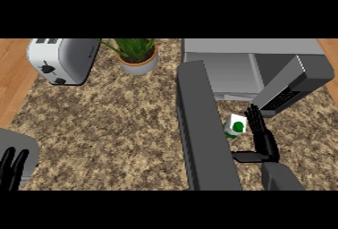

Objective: Pick up the milk, place it into the microwave and close the microwave

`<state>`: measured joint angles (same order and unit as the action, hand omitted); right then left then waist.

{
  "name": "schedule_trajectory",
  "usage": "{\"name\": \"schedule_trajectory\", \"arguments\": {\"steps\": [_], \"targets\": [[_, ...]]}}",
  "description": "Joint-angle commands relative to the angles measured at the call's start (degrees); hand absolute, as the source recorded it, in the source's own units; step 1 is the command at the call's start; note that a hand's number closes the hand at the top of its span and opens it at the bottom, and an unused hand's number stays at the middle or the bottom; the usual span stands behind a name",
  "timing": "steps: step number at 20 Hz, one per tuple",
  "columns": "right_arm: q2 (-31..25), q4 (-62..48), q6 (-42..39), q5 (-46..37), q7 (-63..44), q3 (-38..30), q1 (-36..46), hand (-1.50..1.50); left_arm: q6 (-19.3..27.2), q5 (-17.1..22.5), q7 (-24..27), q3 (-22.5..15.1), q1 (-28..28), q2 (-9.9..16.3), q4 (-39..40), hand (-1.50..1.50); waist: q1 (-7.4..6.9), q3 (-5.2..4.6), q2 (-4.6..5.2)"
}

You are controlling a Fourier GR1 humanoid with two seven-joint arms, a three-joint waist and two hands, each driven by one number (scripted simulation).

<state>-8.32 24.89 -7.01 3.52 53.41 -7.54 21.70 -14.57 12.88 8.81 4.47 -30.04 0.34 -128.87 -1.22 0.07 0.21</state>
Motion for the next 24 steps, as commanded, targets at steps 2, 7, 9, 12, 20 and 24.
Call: {"name": "schedule_trajectory", "arguments": {"steps": [2,7,9,12,20,24], "targets": [[0.5,-2.7,-11.0,0.6,5.3,0.6,3.2,1.50,1.3,-2.1,3.1,-1.6,0.7,-0.3,2.5,-1.50,-0.20,0.05,0.14],[1.4,-0.3,8.7,-1.0,7.5,-1.7,4.4,1.50,-1.8,3.1,-0.3,2.2,-1.3,1.4,-0.9,-1.50,0.08,-0.03,-0.14],[3.7,0.4,12.9,-1.6,11.3,-1.9,2.6,1.50,-0.8,0.7,0.9,0.4,-0.8,-0.3,0.9,-1.50,0.52,-0.04,-0.15],[2.3,0.4,6.5,0.8,9.1,-3.4,3.9,1.50,-2.5,4.5,0.1,4.3,0.8,1.5,4.1,-1.50,0.62,-0.05,-0.14],[-8.9,-2.5,-10.3,1.7,10.4,-3.9,3.9,1.50,-2.8,2.6,1.1,3.0,1.0,1.3,3.3,-1.50,0.25,0.03,0.06],[-7.8,8.0,-11.5,2.2,6.2,-0.9,0.7,1.50,-1.0,2.8,-1.3,2.6,0.4,0.4,0.9,-1.50,1.34,-0.09,-0.41]]}}
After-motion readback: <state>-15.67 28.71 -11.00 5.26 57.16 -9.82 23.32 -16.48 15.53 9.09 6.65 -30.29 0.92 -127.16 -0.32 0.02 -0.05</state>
